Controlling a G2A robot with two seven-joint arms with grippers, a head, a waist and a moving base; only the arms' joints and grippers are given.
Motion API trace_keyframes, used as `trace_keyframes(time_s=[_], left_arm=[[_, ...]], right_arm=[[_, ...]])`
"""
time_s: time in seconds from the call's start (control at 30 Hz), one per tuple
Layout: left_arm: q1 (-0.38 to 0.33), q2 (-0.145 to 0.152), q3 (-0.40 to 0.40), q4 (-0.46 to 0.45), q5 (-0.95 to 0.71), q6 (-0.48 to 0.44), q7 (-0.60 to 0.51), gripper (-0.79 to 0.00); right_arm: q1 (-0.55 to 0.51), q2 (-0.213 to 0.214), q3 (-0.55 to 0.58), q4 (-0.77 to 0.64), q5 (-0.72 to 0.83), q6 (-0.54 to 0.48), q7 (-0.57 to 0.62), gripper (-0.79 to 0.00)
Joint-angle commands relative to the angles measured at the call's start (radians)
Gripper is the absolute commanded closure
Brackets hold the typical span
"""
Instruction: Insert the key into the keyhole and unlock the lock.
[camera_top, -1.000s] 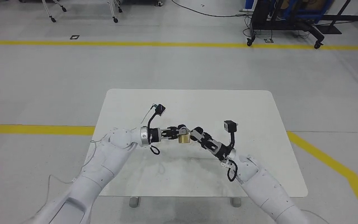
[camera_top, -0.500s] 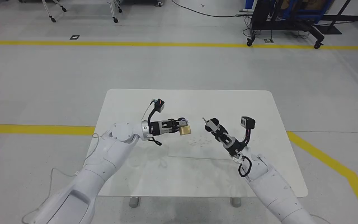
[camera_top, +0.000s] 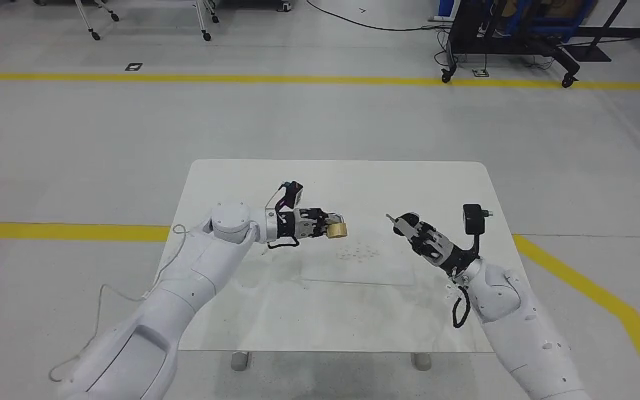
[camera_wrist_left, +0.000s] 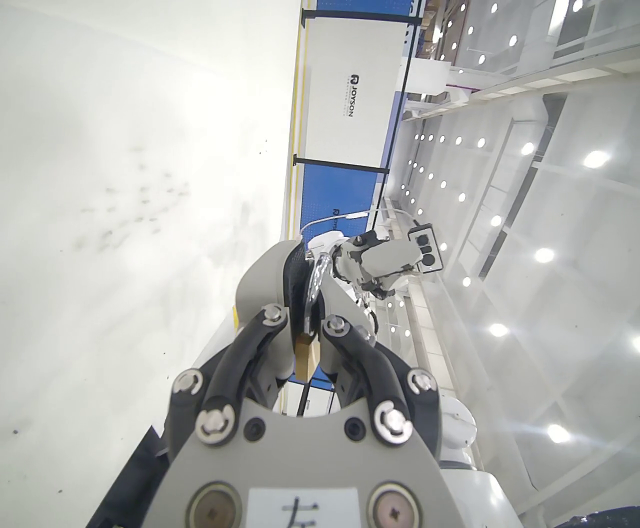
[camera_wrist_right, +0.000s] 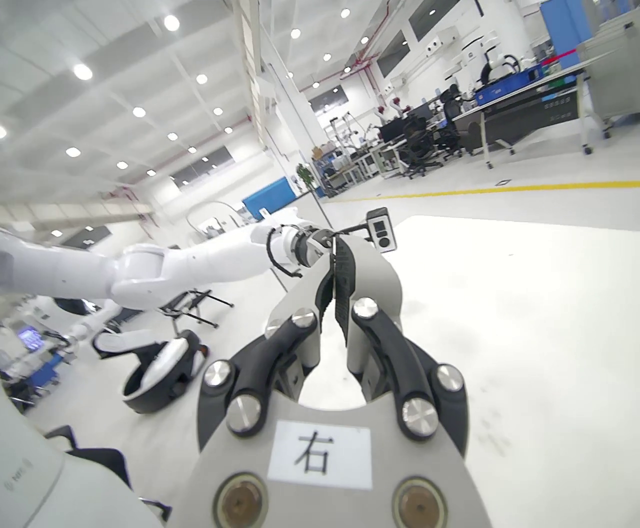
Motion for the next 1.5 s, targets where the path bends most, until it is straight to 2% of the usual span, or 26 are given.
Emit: trace_keyframes(time_s=[0.0, 0.27, 0.33, 0.43, 0.53, 0.6, 0.7, 0.8, 0.87, 0.93, 1.0, 1.27, 1.33, 1.43, 1.47], left_arm=[[0.001, -0.001, 0.000, 0.002, -0.013, 0.000, -0.003, 0.000], [0.001, -0.001, 0.000, 0.002, -0.013, 0.000, -0.003, 0.000], [0.005, -0.002, -0.003, -0.024, -0.006, 0.013, 0.029, 0.000], [0.023, -0.006, -0.013, 0.005, -0.055, 0.084, 0.022, 0.000], [0.021, -0.020, 0.000, 0.028, -0.098, 0.195, -0.008, 0.000], [0.015, -0.033, 0.015, 0.050, -0.118, 0.258, -0.014, 0.000], [0.000, -0.052, 0.027, 0.084, -0.141, 0.287, -0.005, 0.000], [-0.007, -0.068, 0.025, 0.118, -0.177, 0.275, -0.001, 0.000], [-0.013, -0.075, 0.023, 0.138, -0.189, 0.267, -0.006, 0.000], [-0.019, -0.080, 0.019, 0.153, -0.198, 0.251, -0.023, 0.000], [-0.023, -0.085, 0.012, 0.166, -0.212, 0.237, -0.038, 0.000], [-0.024, -0.087, 0.005, 0.176, -0.232, 0.234, -0.051, 0.000], [-0.012, -0.086, 0.002, 0.164, -0.226, 0.235, -0.022, 0.000], [0.003, -0.083, -0.004, 0.140, -0.217, 0.262, 0.003, 0.000], [0.009, -0.081, -0.005, 0.128, -0.210, 0.274, 0.010, 0.000]], right_arm=[[0.001, 0.000, -0.006, 0.007, 0.006, 0.000, -0.001, 0.000], [0.001, 0.000, -0.006, 0.007, 0.006, 0.000, -0.001, 0.000], [0.000, 0.000, -0.006, 0.011, 0.000, 0.011, 0.004, 0.000], [0.020, 0.009, 0.027, -0.028, -0.220, 0.067, 0.038, 0.000], [0.038, 0.018, 0.051, -0.103, -0.478, 0.006, 0.016, 0.000], [0.037, 0.023, 0.066, -0.163, -0.655, -0.026, -0.062, 0.000], [0.021, 0.037, 0.080, -0.271, -0.966, -0.026, -0.190, 0.000], [-0.003, 0.054, 0.079, -0.377, -1.256, -0.001, -0.313, 0.000], [-0.022, 0.067, 0.066, -0.437, -1.440, 0.041, -0.338, 0.000], [-0.039, 0.075, 0.047, -0.484, -1.581, 0.081, -0.306, 0.000], [-0.048, 0.076, 0.032, -0.512, -1.628, 0.108, -0.279, 0.000], [-0.048, 0.076, 0.032, -0.512, -1.628, 0.108, -0.279, 0.000], [-0.049, 0.076, 0.031, -0.514, -1.636, 0.113, -0.273, 0.000], [-0.053, 0.083, -0.029, -0.585, -1.782, 0.140, -0.252, 0.000], [-0.048, 0.088, -0.067, -0.621, -1.888, 0.147, -0.246, 0.000]])
